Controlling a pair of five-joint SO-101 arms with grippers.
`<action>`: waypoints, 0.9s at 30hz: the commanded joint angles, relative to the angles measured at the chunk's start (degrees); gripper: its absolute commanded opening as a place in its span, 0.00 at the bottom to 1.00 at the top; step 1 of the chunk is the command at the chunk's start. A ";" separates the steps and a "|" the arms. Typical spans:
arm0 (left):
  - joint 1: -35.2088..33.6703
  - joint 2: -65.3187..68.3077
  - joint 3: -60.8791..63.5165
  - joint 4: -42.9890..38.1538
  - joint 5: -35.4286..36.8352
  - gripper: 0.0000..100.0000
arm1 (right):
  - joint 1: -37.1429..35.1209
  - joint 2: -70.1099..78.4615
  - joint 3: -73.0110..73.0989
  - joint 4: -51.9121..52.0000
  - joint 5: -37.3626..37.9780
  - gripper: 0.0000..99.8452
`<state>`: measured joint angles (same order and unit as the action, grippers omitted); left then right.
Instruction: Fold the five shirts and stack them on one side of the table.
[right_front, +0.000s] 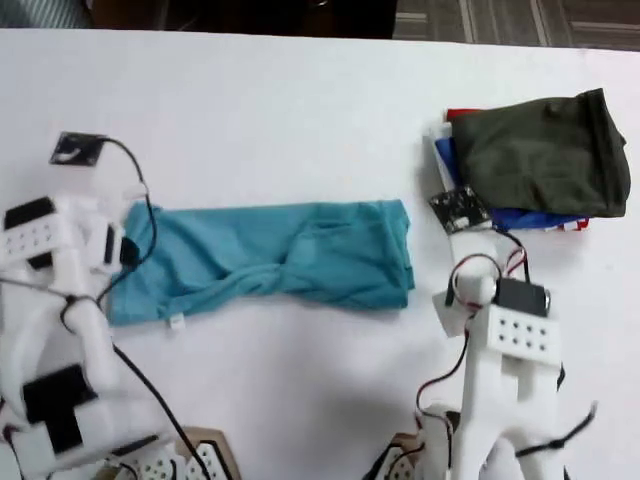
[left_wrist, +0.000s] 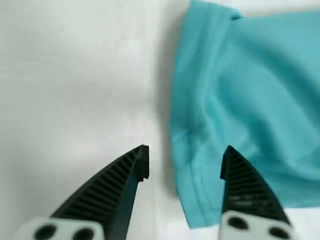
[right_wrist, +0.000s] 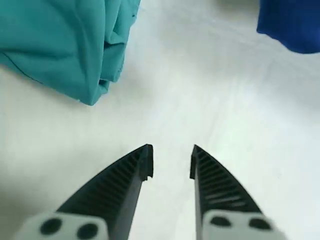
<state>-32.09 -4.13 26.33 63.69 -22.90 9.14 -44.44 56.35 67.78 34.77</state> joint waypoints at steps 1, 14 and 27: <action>0.00 7.74 -8.04 0.97 0.18 0.26 | 0.48 -4.97 0.09 -0.75 0.18 0.15; 8.88 31.74 -24.22 12.40 0.53 0.26 | 0.84 -7.60 0.18 1.27 0.18 0.15; 8.18 44.04 -38.64 24.00 0.00 0.04 | 0.92 -7.60 0.18 1.63 -0.09 0.15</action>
<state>-23.56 37.71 -11.12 87.25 -22.64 9.14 -50.42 56.79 69.10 34.77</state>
